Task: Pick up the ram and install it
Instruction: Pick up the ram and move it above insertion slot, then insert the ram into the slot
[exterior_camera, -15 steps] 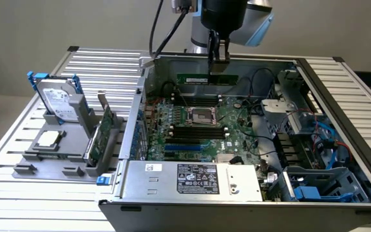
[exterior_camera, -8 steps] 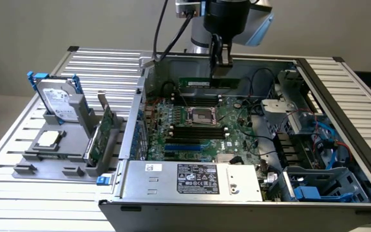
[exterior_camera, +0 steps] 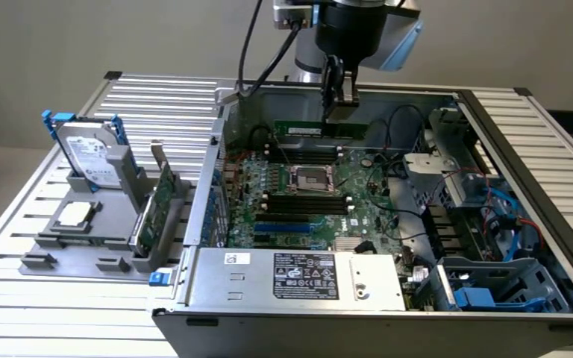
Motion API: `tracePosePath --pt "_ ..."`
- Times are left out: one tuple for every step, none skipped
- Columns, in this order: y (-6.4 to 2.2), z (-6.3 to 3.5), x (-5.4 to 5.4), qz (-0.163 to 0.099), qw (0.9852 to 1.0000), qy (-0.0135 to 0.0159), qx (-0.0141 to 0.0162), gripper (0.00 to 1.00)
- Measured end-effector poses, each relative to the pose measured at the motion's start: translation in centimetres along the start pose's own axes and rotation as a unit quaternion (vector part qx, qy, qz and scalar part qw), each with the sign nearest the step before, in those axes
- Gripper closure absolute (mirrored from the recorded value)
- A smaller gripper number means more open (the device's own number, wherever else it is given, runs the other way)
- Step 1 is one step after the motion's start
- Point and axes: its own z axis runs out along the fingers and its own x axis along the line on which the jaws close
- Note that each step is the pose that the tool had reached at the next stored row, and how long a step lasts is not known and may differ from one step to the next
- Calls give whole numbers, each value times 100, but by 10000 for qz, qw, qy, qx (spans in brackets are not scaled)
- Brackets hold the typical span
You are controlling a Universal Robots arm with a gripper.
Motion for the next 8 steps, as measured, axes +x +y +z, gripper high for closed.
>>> tracePosePath --pt "-1 1 0 0 10000 0 0 86" --pt "-1 1 0 0 10000 -1 0 86" --pt "-1 1 0 0 10000 -1 0 86" --pt "-1 1 0 0 10000 -1 0 86" --pt "-1 1 0 0 10000 -1 0 86" --pt "-1 1 0 0 10000 -1 0 86" --pt "-1 1 0 0 10000 -1 0 86" --pt "-1 1 0 0 10000 -1 0 86"
